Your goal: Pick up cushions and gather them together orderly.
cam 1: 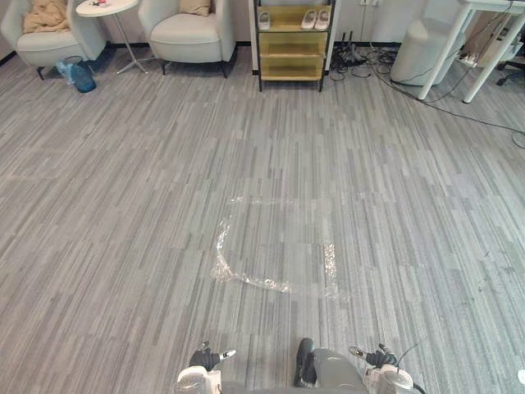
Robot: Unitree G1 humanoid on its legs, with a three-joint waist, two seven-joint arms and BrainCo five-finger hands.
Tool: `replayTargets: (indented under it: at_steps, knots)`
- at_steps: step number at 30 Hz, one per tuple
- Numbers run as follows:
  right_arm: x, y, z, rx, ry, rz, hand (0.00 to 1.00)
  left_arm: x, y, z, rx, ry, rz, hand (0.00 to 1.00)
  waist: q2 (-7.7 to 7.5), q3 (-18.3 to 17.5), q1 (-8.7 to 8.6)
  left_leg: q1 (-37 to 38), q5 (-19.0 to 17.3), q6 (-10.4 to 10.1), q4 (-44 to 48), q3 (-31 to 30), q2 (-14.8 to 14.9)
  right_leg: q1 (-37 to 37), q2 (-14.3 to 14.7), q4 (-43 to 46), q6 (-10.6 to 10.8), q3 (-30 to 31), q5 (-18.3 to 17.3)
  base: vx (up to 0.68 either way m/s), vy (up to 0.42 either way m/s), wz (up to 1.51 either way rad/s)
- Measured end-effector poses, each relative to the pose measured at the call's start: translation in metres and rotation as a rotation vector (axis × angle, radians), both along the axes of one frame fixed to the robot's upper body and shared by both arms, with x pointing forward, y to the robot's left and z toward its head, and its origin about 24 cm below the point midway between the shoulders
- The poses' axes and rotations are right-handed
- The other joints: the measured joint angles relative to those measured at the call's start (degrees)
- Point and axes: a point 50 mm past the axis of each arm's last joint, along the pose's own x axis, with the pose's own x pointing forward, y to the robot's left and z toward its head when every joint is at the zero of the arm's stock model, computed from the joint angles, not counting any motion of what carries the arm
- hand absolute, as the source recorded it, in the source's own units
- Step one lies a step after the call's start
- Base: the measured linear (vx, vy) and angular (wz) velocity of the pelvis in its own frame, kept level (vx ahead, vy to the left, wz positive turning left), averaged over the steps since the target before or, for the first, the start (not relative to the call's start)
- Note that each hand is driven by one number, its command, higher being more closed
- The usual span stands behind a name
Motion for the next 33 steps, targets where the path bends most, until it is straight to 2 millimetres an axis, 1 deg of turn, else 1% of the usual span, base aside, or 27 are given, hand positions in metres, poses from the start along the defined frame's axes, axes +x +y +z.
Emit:
replayTargets:
  at_steps: [1,3,4,5,6,7,8,9,10,11,12,13,14,15,16,17,18,19,21,23,25,26,28,29,30,32,33]
  knots:
    - [-0.001,0.001,-0.001,0.002,0.005,0.007,0.00,0.002,0.001,0.001,0.004,-0.010,-0.004,0.00,-0.54,0.4,0.07,-1.5,-0.6,0.2,1.0,0.5,-0.4,1.5,0.1,-0.9,-0.2,0.0,-0.1,0.41,-0.115,0.00]
    - [-0.003,0.005,-0.004,0.016,0.033,0.011,0.00,0.005,0.003,0.004,0.007,-0.033,-0.014,0.00,-1.45,0.6,0.73,-7.0,-3.0,2.0,-1.3,3.9,-2.5,6.7,0.1,-5.2,0.0,0.6,-0.3,0.34,-0.076,-0.10]
    - [-0.003,0.004,-0.004,0.015,0.037,0.012,0.00,0.007,0.001,0.005,0.005,-0.048,-0.019,0.00,-1.12,0.5,1.57,-9.3,-4.0,2.7,-8.3,6.1,-4.9,9.4,-0.1,-7.4,0.5,1.6,-0.5,0.39,-0.008,-0.34]
    - [0.000,0.004,-0.003,0.013,0.030,0.016,0.00,0.008,0.001,0.005,0.003,-0.054,-0.016,0.00,-0.87,0.4,2.29,-10.4,-3.7,3.0,-20.0,7.3,-8.0,11.4,-0.7,-8.9,1.1,2.4,-1.0,0.49,0.047,-0.40]
    - [0.001,0.004,-0.002,0.012,0.026,0.017,0.00,0.009,0.001,0.006,0.002,-0.059,-0.015,0.00,-0.77,0.4,2.77,-11.0,-1.5,2.7,-31.1,6.9,-10.9,12.9,-1.2,-10.0,1.8,3.1,-1.6,0.61,0.141,-0.45]
    - [0.001,0.006,-0.003,0.016,0.027,0.019,0.00,0.009,0.001,0.006,-0.004,-0.066,-0.005,0.00,-0.97,0.3,3.96,-10.8,7.0,2.2,-43.2,5.8,-13.7,14.6,-1.9,-11.5,2.5,4.5,-2.6,0.54,0.145,-0.53]
    - [0.000,0.009,-0.004,0.021,0.029,0.026,0.00,0.008,0.001,0.006,-0.003,-0.066,-0.001,0.00,-1.22,-0.1,5.20,-9.9,12.0,1.2,-46.5,5.5,-14.5,15.6,-2.3,-12.6,3.2,5.8,-3.0,0.49,0.137,-0.50]
    - [0.000,0.010,-0.004,0.023,0.030,0.031,0.00,0.008,0.002,0.006,-0.001,-0.065,-0.001,0.00,-1.49,-0.4,5.55,-9.6,13.4,2.3,-47.1,5.8,-15.0,16.0,-2.5,-13.1,3.8,6.2,-3.4,0.52,0.094,-0.21]
    - [0.002,0.016,-0.004,0.035,0.028,0.040,0.00,0.010,0.004,0.007,0.004,-0.066,-0.006,0.00,-2.19,-0.8,5.36,-9.0,12.4,5.4,-46.7,5.9,-16.6,17.4,-3.9,-13.7,5.3,6.2,-3.3,0.64,0.104,0.21]
    - [-0.002,0.018,-0.006,0.042,0.034,0.036,0.00,0.013,0.006,0.008,0.003,-0.076,0.011,0.00,-3.32,-0.4,5.04,-9.4,9.4,8.4,-42.1,6.4,-17.6,19.0,-5.3,-13.1,6.2,6.1,-2.8,0.63,0.094,0.30]
    - [-0.003,0.018,-0.006,0.043,0.033,0.036,0.00,0.014,0.006,0.009,0.003,-0.079,0.012,0.00,-3.47,-0.4,5.25,-9.3,8.6,8.8,-41.0,6.5,-17.7,19.3,-5.5,-12.3,6.4,6.1,-2.7,0.54,0.098,0.21]
    - [-0.003,0.020,-0.006,0.045,0.033,0.038,0.00,0.014,0.006,0.009,0.003,-0.079,0.012,0.00,-3.74,-0.6,5.71,-8.5,7.3,9.3,-39.8,6.9,-18.0,18.7,-6.1,-8.2,6.6,6.4,-2.7,0.48,0.107,0.05]
    - [-0.006,0.021,-0.007,0.047,0.037,0.038,0.00,0.012,0.005,0.007,0.001,-0.070,0.000,0.00,-3.86,-1.4,5.58,-6.1,5.3,9.0,-40.9,6.6,-18.3,15.7,-7.0,1.4,8.1,6.7,-3.2,0.56,0.125,0.06]
    - [-0.006,0.021,-0.007,0.042,0.039,0.052,0.00,0.011,0.004,0.006,-0.001,-0.055,-0.016,0.00,-4.13,-1.5,5.32,-2.6,2.6,8.4,-43.2,5.6,-18.8,10.6,-8.3,15.2,10.3,7.0,-2.6,0.46,0.089,0.14]
    - [-0.007,0.023,-0.007,0.046,0.042,0.057,0.00,0.012,0.004,0.006,0.002,-0.051,-0.028,0.00,-4.93,-1.4,5.17,-1.0,2.0,8.5,-43.8,5.2,-19.7,7.7,-9.7,22.3,12.2,7.6,-1.7,0.47,0.036,0.25]
    - [-0.011,0.024,-0.008,0.049,0.052,0.063,0.00,0.010,0.007,0.005,0.013,-0.034,-0.054,0.00,-6.19,-1.4,4.55,2.4,1.3,8.4,-45.0,4.8,-20.9,3.6,-12.4,32.8,12.4,7.2,-1.9,0.47,-0.001,0.33]
    - [-0.012,0.020,-0.008,0.037,0.053,0.068,0.00,0.007,0.008,0.003,0.019,-0.009,-0.071,0.00,-6.10,-1.4,3.63,6.6,0.7,8.5,-47.1,3.8,-21.2,1.1,-14.3,37.5,10.9,5.2,-3.3,0.47,-0.007,0.29]
    - [-0.012,0.019,-0.008,0.034,0.053,0.067,0.00,0.005,0.007,0.002,0.020,0.000,-0.078,0.00,-5.94,-1.3,3.28,8.9,0.7,8.5,-48.5,3.6,-21.1,0.5,-14.8,37.4,10.5,4.1,-4.4,0.45,-0.012,0.19]
    - [-0.010,0.015,-0.006,0.029,0.034,0.043,0.00,0.006,0.005,0.002,0.020,0.003,-0.098,0.00,-4.87,-0.9,2.37,14.3,0.5,8.0,-51.6,3.0,-19.4,-2.9,-15.3,29.5,8.3,-1.1,-6.9,0.40,-0.039,0.12]
    - [-0.006,0.013,-0.004,0.027,0.017,0.036,0.00,0.008,0.003,0.002,0.018,0.001,-0.107,0.00,-4.83,-0.9,1.67,15.6,0.0,7.2,-51.8,1.8,-17.5,-5.9,-13.6,19.1,7.8,-2.3,-6.0,0.43,-0.139,0.34]
    - [-0.002,0.014,-0.003,0.030,0.005,0.040,0.00,0.009,0.002,0.002,0.020,-0.001,-0.117,0.00,-4.78,-0.8,0.95,17.2,-0.4,6.5,-52.7,0.7,-15.6,-8.0,-11.1,7.8,7.9,-0.8,-1.7,0.47,-0.239,0.40]
    - [0.000,0.015,-0.003,0.034,0.003,0.044,0.00,0.005,0.002,0.001,0.021,0.008,-0.122,0.00,-5.13,-0.7,0.56,18.3,-1.3,5.1,-52.7,0.7,-14.9,-8.6,-9.8,0.5,7.8,1.4,2.9,0.33,-0.203,0.28]
    - [-0.002,0.015,-0.003,0.036,0.003,0.043,0.00,-0.001,0.007,0.000,0.034,0.022,-0.128,0.00,-6.15,-0.9,-0.05,20.3,-4.0,3.2,-52.2,-1.2,-14.7,-8.7,-9.5,-5.5,8.0,5.2,8.1,0.39,-0.293,0.42]
    - [-0.002,0.008,-0.002,0.021,-0.008,0.038,0.00,-0.006,0.005,-0.003,0.029,0.042,-0.120,0.00,-4.82,-1.2,-0.58,22.1,-7.2,2.0,-50.9,-3.3,-12.9,-9.1,-7.9,-0.6,6.7,6.0,11.1,0.43,-0.356,0.39]
    - [-0.002,0.004,-0.001,0.011,-0.009,0.042,0.00,-0.007,0.002,-0.004,0.021,0.046,-0.120,0.00,-3.82,-1.7,-0.41,21.6,-7.6,1.8,-49.2,-3.9,-11.9,-9.6,-7.0,1.0,6.2,5.5,9.4,0.52,-0.421,0.25]
    - [-0.001,0.002,-0.001,0.005,-0.007,0.046,0.00,-0.008,-0.006,-0.004,0.000,0.044,-0.092,0.00,-2.00,-2.4,-0.24,15.1,-7.5,1.6,-34.3,-5.5,-9.2,-7.9,-5.0,0.6,4.7,3.9,6.7,0.40,-0.329,0.13]
    - [-0.001,0.003,0.000,0.006,-0.013,0.046,0.00,-0.005,-0.010,-0.004,-0.013,0.033,-0.080,0.00,-0.28,-2.5,-0.32,8.7,-5.0,1.0,-21.3,-5.6,-6.9,-5.9,-3.0,-0.6,3.2,2.8,5.8,0.40,-0.309,0.18]
